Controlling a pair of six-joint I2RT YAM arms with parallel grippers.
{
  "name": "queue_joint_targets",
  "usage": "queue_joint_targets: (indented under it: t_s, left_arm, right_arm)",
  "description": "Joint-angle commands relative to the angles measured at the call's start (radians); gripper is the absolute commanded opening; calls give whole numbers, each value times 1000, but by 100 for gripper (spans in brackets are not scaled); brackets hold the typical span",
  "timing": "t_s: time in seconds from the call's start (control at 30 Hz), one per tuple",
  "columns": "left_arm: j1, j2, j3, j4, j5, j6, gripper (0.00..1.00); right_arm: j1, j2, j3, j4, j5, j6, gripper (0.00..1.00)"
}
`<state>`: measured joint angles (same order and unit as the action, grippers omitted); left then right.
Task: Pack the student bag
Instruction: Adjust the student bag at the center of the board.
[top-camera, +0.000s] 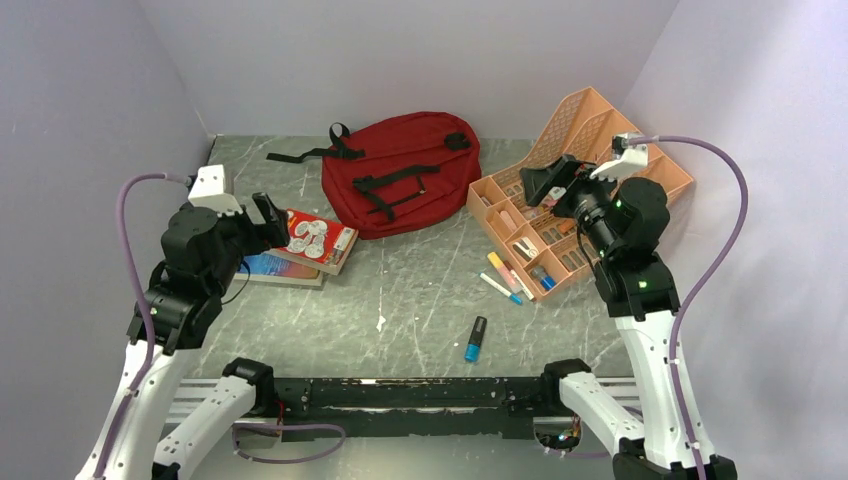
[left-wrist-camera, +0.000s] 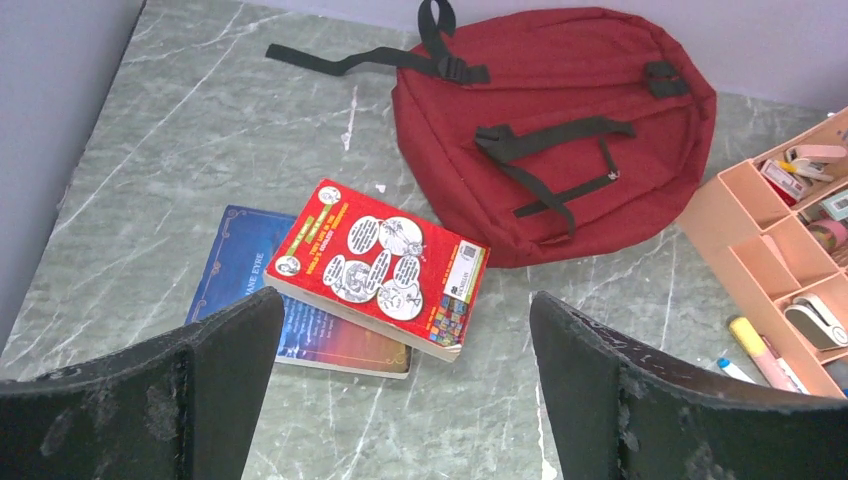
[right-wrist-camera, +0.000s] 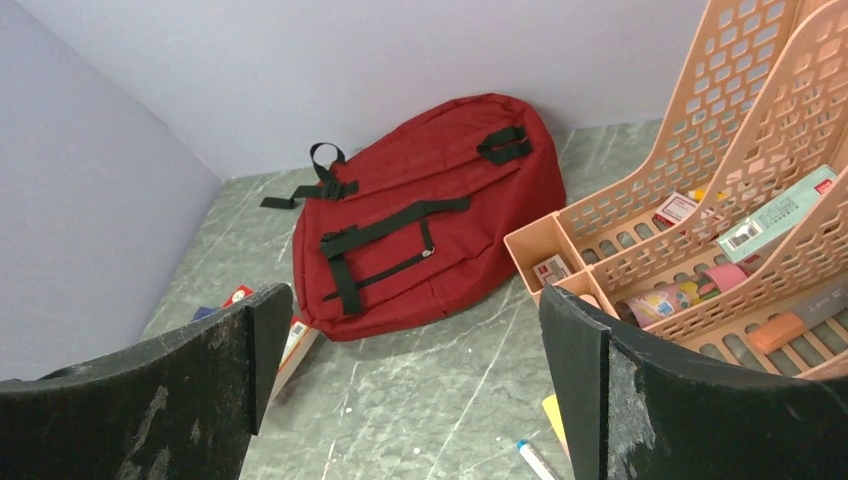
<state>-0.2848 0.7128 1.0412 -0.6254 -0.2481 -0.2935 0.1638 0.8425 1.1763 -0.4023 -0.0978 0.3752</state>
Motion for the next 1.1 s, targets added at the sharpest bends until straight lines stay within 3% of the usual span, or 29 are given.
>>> queue_joint_targets:
  t_s: [0.0, 0.43, 0.6, 0.73, 0.93, 1.07]
  left_arm:
    - [12, -18, -5, 19, 40, 19, 97]
    - [12, -8, -36, 35, 37, -28, 97]
    - [12, 42, -36, 33, 61, -102, 97]
    - [12, 82, -28, -26, 68, -174, 97]
    - [12, 36, -113, -7, 85, -162, 97]
    - [12, 31, -136, -12, 71, -121, 97]
  right_arm:
    - [-1, -4, 17, 5, 17, -12, 100]
    - [-1, -86, -30, 37, 59, -17, 100]
    - [-1, -72, -23, -29, 90, -14, 100]
    - [-1, -18, 6, -90, 51, -38, 100]
    - [-1, 139, 57, -200, -47, -67, 97]
    - [7, 200, 13, -136, -130, 0, 94]
